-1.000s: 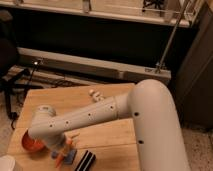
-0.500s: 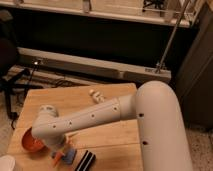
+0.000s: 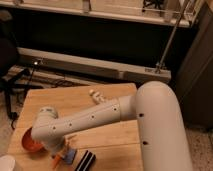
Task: Place the pepper on the white sponge
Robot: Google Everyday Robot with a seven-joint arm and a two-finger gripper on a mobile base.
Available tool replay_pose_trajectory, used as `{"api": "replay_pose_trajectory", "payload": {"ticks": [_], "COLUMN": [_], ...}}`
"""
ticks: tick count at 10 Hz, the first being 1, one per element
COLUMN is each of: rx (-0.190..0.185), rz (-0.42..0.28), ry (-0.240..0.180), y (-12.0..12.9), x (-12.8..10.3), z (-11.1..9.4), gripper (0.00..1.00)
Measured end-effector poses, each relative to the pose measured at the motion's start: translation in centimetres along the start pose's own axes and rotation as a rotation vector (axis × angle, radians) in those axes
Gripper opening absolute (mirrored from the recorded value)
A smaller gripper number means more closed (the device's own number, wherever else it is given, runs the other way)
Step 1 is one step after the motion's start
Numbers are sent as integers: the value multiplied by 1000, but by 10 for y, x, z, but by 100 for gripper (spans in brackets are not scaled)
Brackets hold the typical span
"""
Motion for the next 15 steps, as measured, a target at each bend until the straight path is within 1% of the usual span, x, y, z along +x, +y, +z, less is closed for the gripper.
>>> {"api": "replay_pose_trajectory", "payload": {"ticks": [1,2,3,4,6,7,8,10,12,15], "rx": [-4,-8,-17,-28,-37,-41,-42,-41,-37,-20], "rz": [-2,-3,-3,-1,0,-2,-1,0,-2,-18], "ry": [-2,-7,-8,-7,-5,-4,-3,-2,-2,-3], "y": [0,1,3,5,6,4,3,2,0,-3], "x": [-2,-3,-4,-4,-3,-3,-3,-2,0,4], "z": [1,3,5,7,10,12,14,15,15,6], "gripper": [0,4,12,23,38,53,64,78,80,80]}}
